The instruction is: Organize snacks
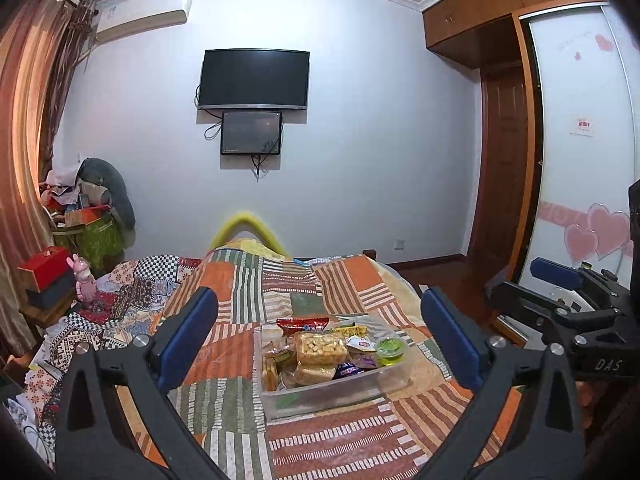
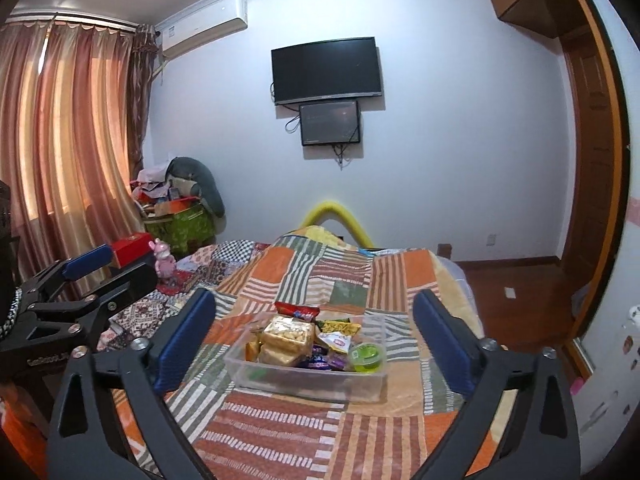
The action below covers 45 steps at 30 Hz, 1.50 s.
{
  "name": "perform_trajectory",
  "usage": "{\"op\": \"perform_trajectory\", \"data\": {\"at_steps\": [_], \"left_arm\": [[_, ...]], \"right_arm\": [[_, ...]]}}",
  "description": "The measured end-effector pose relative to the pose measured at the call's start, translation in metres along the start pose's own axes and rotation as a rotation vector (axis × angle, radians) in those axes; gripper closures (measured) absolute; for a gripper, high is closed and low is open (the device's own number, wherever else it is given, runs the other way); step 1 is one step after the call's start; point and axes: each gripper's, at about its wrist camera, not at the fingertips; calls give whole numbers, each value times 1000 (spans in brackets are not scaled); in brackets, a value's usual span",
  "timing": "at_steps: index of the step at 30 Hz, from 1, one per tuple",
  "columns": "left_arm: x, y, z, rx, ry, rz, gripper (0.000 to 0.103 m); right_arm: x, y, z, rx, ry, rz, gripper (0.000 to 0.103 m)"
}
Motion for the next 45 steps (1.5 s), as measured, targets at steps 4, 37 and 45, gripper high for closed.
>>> {"op": "perform_trajectory", "data": {"at_steps": [4,37,45], "left_arm": [[-3,-2,1,2,-2,4,0],[-6,0,-6,-10,0,2,0],[-6,-1,-7,-14,3,-1,0]], "right_arm": [[-3,-2,0,-15,-3,-10,0],[-8,-9,2,-17,-11,-6,0],[-8,-9,1,-19,-7,-5,0]]}}
Point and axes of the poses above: each gripper's, at about its wrist camera, not at the fingertips, and y roughly the way its jaws point, z to its left, x to its top, and after that the axes turned 14 degrees about y, right-handed
